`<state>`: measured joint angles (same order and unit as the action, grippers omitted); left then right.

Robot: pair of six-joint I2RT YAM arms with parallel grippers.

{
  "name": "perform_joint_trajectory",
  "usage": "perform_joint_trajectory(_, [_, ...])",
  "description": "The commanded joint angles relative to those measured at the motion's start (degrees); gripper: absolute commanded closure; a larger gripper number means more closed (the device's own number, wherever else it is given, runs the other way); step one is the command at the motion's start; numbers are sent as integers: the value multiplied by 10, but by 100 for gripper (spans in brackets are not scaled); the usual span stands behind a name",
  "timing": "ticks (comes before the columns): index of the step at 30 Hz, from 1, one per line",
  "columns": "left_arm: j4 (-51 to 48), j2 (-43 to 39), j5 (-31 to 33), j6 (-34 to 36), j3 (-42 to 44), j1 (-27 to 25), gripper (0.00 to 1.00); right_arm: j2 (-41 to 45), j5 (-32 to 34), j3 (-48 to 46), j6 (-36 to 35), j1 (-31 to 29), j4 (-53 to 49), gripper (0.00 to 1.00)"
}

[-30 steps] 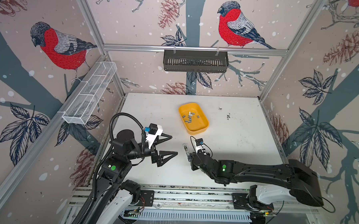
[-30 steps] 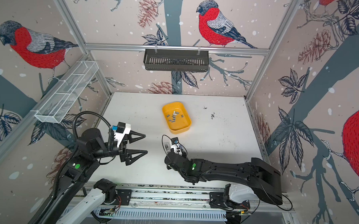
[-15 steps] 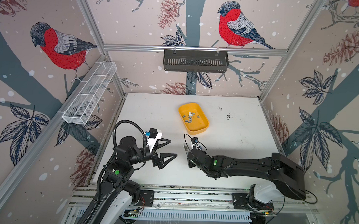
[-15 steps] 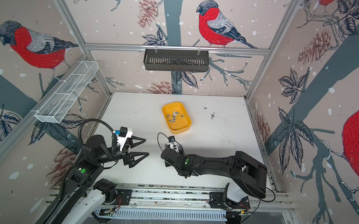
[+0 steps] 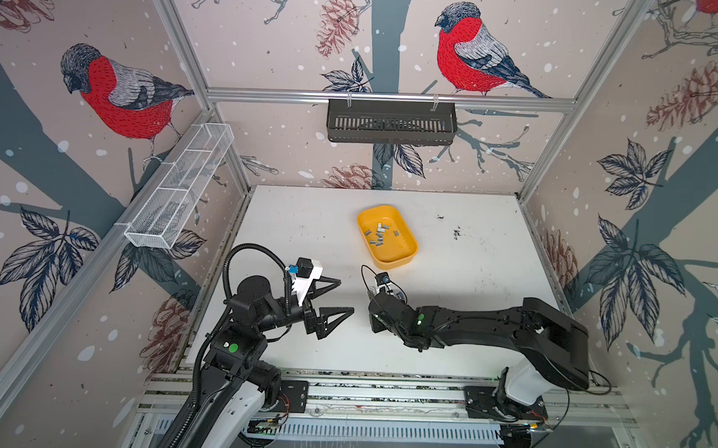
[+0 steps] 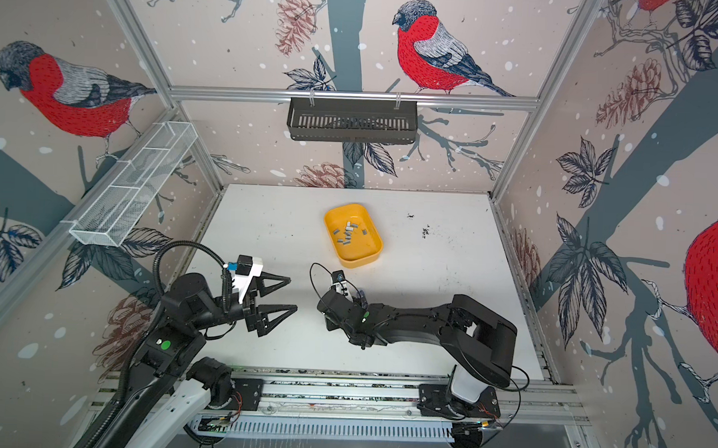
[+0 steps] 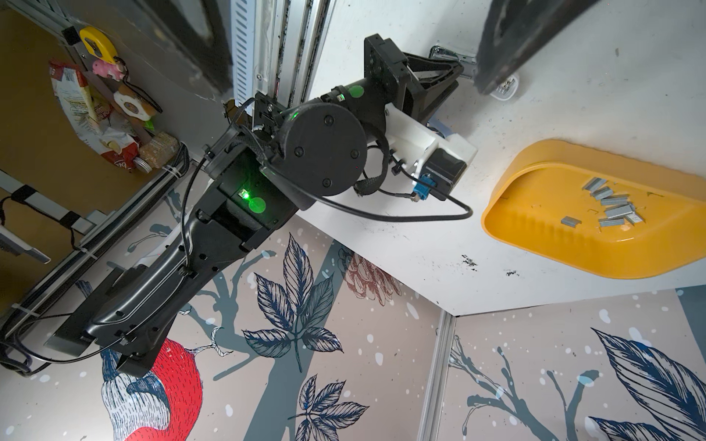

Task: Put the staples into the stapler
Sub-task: 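Lower the strip over the white stapler's open channel with the right gripper, then align the strip above the white stapler's channel with the right gripper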

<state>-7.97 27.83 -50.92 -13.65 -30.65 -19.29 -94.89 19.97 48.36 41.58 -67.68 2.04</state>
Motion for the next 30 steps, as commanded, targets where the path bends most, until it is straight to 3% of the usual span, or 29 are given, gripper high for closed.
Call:
perform_joint_trajectory(1, [33,2,-11,-2,2,1,2,-9,18,6,-8,1,-1,84])
perform_joint_trajectory(30, [52,10,-23,-16,12,0,1,-35,33,14,-19,2,-9,84])
